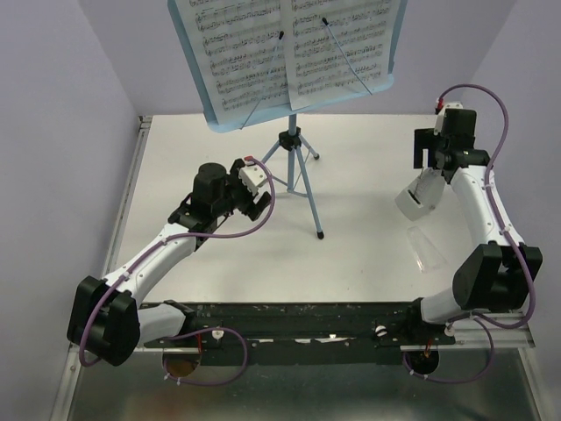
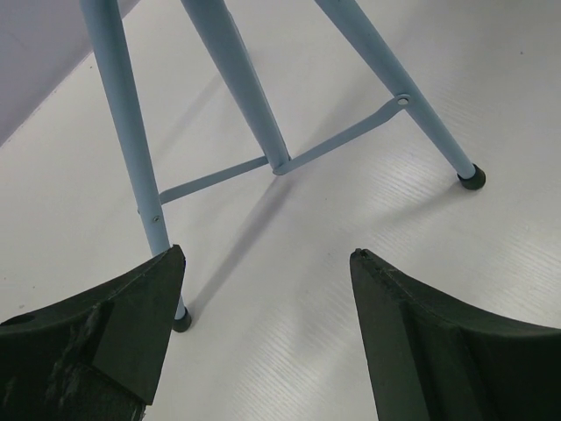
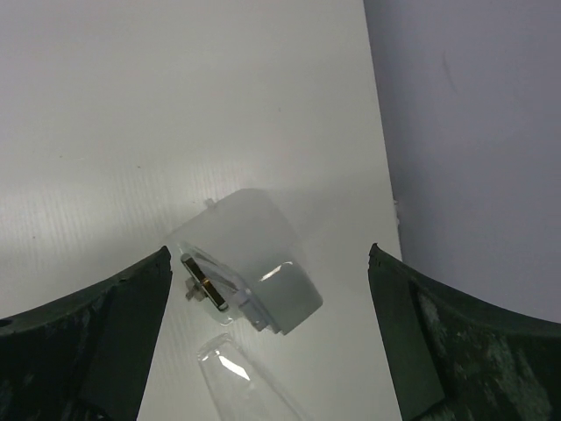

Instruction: Pack up the instrument practice props

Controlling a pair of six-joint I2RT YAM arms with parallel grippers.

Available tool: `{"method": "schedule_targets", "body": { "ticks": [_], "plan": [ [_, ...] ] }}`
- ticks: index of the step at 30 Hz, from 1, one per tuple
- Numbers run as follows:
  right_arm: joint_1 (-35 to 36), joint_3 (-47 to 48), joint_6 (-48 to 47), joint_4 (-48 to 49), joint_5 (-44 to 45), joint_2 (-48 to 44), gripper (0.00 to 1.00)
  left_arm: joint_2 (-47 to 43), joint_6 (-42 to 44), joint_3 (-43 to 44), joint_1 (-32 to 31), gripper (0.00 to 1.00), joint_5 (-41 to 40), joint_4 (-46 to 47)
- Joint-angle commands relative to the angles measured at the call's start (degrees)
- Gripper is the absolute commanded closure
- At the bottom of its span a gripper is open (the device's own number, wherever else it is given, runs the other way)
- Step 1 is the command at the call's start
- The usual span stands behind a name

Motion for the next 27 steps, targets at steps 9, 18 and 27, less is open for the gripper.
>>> {"method": "schedule_targets", "body": {
  "ticks": [9,18,27],
  "plan": [
    [-5.1,-1.0,0.4,-2.3,-3.7,2.0,0.11,-0.8,-1.6,-1.5,-0.3,0.14,3.3,0.0],
    [-5.4,-3.4,-2.5,-3.5,-9.7,1.3,0.31,-1.9,0.6,-2.3,-0.3,0.15,2.9,-2.1],
    [-5.6,-3.5,-10.2,-7.9,-22.7,0.5,0.73,-3.3,4.1,-3.3,-0.3,0.15,1.8,-4.8]
  ]
}}
